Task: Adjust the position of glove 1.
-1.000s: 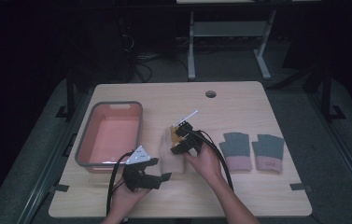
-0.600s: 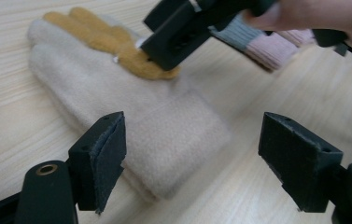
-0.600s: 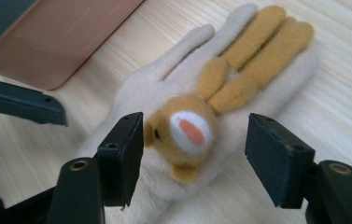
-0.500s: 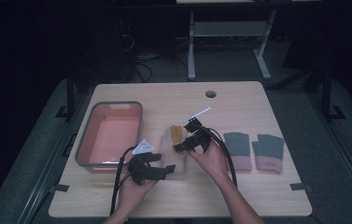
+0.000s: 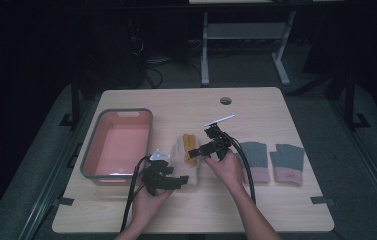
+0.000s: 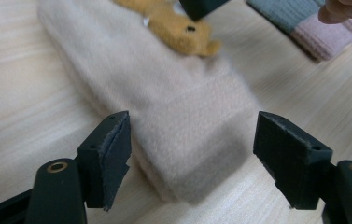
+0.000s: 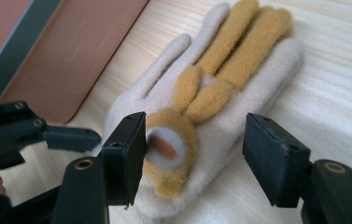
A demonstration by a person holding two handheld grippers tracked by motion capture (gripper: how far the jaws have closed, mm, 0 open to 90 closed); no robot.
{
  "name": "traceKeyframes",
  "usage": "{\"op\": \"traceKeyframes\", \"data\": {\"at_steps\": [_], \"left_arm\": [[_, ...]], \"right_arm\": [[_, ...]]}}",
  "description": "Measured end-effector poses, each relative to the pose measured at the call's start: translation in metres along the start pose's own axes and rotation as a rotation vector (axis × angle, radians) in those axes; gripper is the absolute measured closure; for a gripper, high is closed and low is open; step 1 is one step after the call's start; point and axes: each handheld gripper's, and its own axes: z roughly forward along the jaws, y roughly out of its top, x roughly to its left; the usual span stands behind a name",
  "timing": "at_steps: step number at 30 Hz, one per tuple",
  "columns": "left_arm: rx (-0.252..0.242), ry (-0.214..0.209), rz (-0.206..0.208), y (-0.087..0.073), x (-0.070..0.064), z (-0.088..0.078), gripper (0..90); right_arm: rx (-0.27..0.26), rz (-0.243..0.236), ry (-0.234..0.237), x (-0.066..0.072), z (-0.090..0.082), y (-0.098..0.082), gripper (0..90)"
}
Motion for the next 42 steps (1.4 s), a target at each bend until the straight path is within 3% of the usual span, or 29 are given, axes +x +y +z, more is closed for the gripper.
{"op": "traceKeyframes", "data": {"at_steps": [2,6,12,20,23,26,29,34,38,42], "left_arm": [[0.019,-0.002,-0.002,-0.001,0.001,0.003,30.9],[0.042,-0.015,-0.003,-0.001,0.003,0.006,33.2],[0.034,-0.038,-0.026,0.000,0.003,0.012,35.5],[0.062,-0.042,0.018,0.004,-0.002,0.021,35.8],[0.059,-0.053,0.007,0.007,-0.003,0.022,35.8],[0.038,-0.059,-0.001,0.008,-0.003,0.020,34.1],[0.013,-0.058,-0.036,0.009,-0.001,0.020,28.7],[0.002,-0.057,-0.067,0.011,0.004,0.020,27.3],[0.000,-0.058,-0.098,0.014,0.008,0.022,33.4],[0.021,-0.071,-0.095,0.015,0.010,0.026,38.0]], "right_arm": [[-0.005,0.021,0.012,-0.004,0.002,0.000,40.0],[0.002,0.015,0.010,-0.003,0.000,0.000,40.8],[0.017,0.000,0.003,-0.004,-0.005,-0.004,41.7],[-0.010,0.016,-0.015,-0.011,-0.023,-0.007,40.0],[-0.015,0.027,-0.010,-0.015,-0.027,-0.008,39.3],[-0.018,0.028,0.009,-0.016,-0.025,-0.007,39.1],[0.003,0.028,0.020,-0.015,-0.014,-0.004,38.0],[-0.013,0.020,0.007,-0.014,-0.006,0.000,37.4],[-0.016,-0.013,-0.004,-0.010,0.003,0.002,43.4],[0.007,-0.019,-0.003,-0.008,0.006,0.001,50.9]]}}
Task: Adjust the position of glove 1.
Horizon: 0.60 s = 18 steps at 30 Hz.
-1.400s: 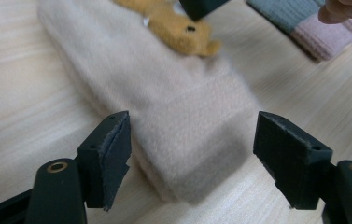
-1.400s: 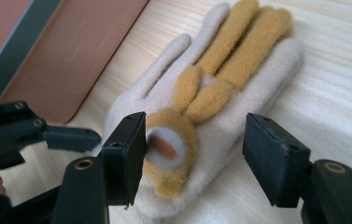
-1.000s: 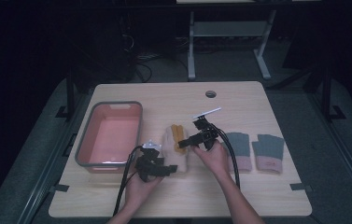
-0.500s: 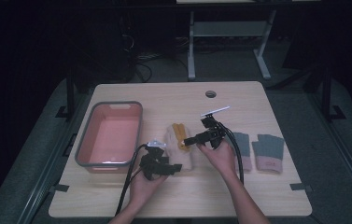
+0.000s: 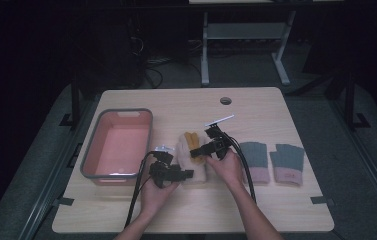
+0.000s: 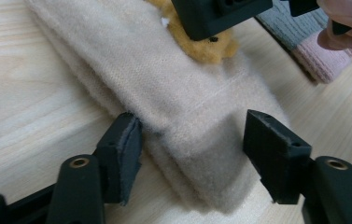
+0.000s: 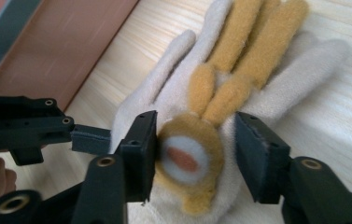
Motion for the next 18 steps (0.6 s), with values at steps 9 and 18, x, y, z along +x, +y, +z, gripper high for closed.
{"op": "traceKeyframes", "data": {"at_steps": [9,18], "left_arm": [[0.020,-0.048,0.021,0.001,-0.008,0.011,40.9],[0.052,-0.088,0.063,0.004,-0.019,0.020,41.1]], "right_arm": [[0.032,-0.022,-0.053,0.001,-0.013,-0.009,52.2],[0.036,-0.009,-0.067,-0.005,-0.028,-0.024,51.5]]}}
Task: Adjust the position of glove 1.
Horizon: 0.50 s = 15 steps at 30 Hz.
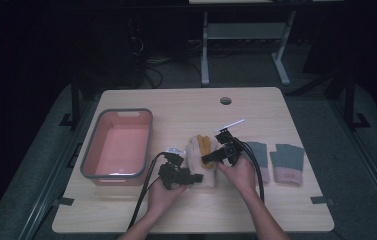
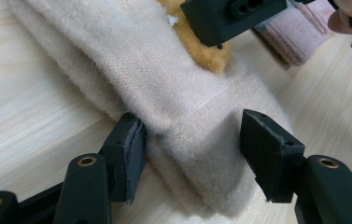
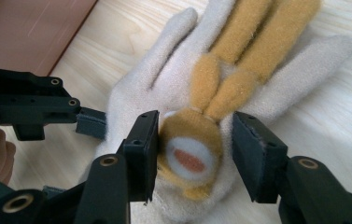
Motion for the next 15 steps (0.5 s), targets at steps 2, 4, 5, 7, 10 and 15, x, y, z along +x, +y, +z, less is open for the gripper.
{"op": "traceKeyframes", "data": {"at_steps": [2,4,5,7,10,15], "left_arm": [[0.004,0.004,0.005,0.001,-0.001,-0.001,40.2],[-0.009,-0.002,-0.016,0.002,0.000,-0.004,36.6],[-0.017,-0.003,-0.030,0.002,-0.001,-0.006,33.1],[-0.024,-0.005,-0.051,0.001,0.001,-0.010,31.8],[-0.030,-0.026,-0.093,0.000,0.004,-0.012,29.9],[-0.005,-0.062,-0.144,-0.002,0.004,-0.007,29.5]], "right_arm": [[-0.002,-0.004,0.002,-0.002,-0.004,-0.001,48.7],[-0.017,0.003,0.009,-0.003,-0.009,-0.001,43.8],[-0.040,0.016,0.015,-0.006,-0.014,-0.001,39.8],[-0.046,0.023,0.020,-0.008,-0.017,-0.001,38.8],[-0.051,0.068,0.040,-0.016,-0.018,-0.003,36.9],[-0.066,0.130,0.098,-0.026,-0.014,-0.004,36.7]]}}
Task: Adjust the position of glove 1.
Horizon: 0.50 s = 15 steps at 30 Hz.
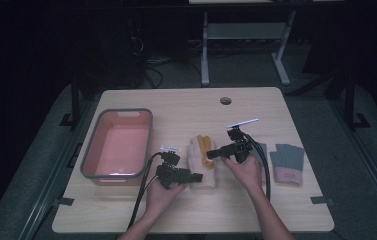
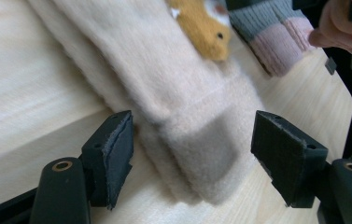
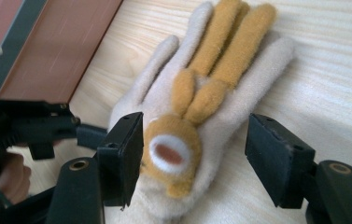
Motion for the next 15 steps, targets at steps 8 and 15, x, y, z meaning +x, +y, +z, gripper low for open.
{"op": "traceKeyframes", "data": {"at_steps": [8,15], "left_arm": [[0.033,-0.010,-0.002,-0.001,0.001,0.004,31.4],[0.038,-0.006,0.002,0.000,0.002,0.003,34.3]], "right_arm": [[0.012,0.099,0.035,-0.016,0.011,0.001,37.0],[0.002,0.106,0.071,-0.015,0.006,0.000,36.9]]}}
